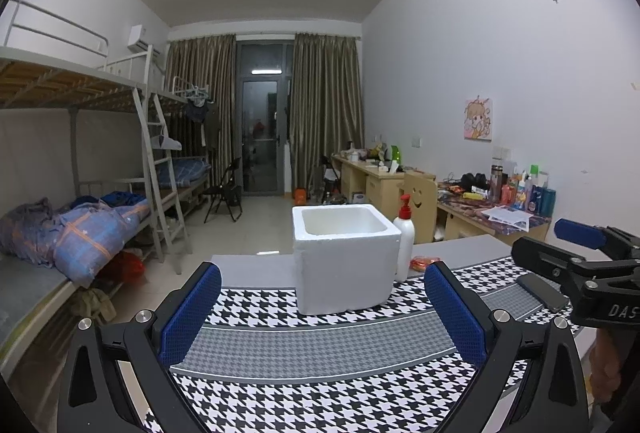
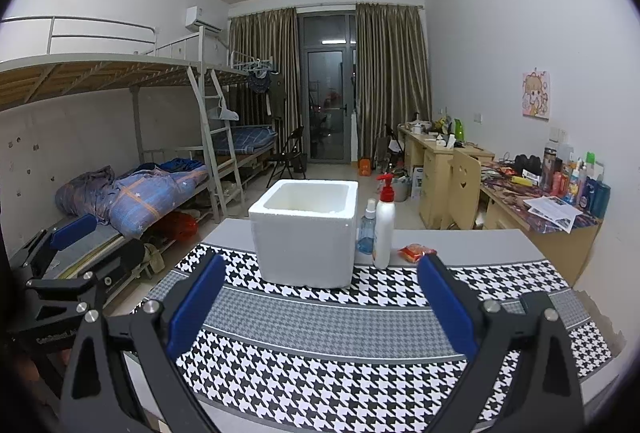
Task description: Organize soft objects
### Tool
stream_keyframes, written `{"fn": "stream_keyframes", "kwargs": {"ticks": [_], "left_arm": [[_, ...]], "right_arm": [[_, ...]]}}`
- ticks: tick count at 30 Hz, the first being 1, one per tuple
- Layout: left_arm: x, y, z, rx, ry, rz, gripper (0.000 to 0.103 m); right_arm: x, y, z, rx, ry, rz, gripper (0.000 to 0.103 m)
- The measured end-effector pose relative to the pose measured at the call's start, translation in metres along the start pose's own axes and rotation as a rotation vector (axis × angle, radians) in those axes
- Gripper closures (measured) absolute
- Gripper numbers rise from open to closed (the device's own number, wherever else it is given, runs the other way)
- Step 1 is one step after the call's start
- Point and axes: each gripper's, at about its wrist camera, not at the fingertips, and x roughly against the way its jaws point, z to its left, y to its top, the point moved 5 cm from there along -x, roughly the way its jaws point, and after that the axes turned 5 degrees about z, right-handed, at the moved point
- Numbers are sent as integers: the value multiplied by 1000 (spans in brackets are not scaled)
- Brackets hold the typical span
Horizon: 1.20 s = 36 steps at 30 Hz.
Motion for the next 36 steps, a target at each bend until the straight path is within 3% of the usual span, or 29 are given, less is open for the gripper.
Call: {"fn": "stream_keyframes", "kwargs": {"ticks": [14, 29, 36], "left_arm": [[9, -19, -2, -16, -2, -39, 1], [13, -54, -11, -35, 50, -53, 1], [10, -62, -10, -15, 59, -56, 1]], "right_arm": [[13, -24, -4, -33, -16, -53, 4], [18, -56, -7, -37, -39, -83, 4], [19, -72, -9, -33, -90, -112, 4]]}}
